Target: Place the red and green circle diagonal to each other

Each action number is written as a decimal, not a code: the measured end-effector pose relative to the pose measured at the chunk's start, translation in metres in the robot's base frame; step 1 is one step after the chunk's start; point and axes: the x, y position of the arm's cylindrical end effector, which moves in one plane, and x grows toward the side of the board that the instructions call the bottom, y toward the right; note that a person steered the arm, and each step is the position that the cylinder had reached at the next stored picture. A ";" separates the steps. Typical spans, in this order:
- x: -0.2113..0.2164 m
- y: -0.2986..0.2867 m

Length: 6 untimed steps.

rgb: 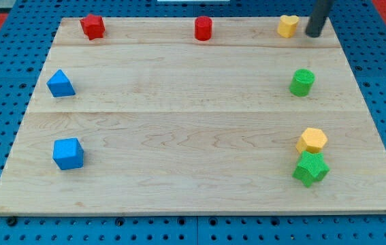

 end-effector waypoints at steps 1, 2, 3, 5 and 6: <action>0.026 -0.031; -0.031 -0.114; -0.063 -0.136; -0.039 -0.232; 0.038 -0.221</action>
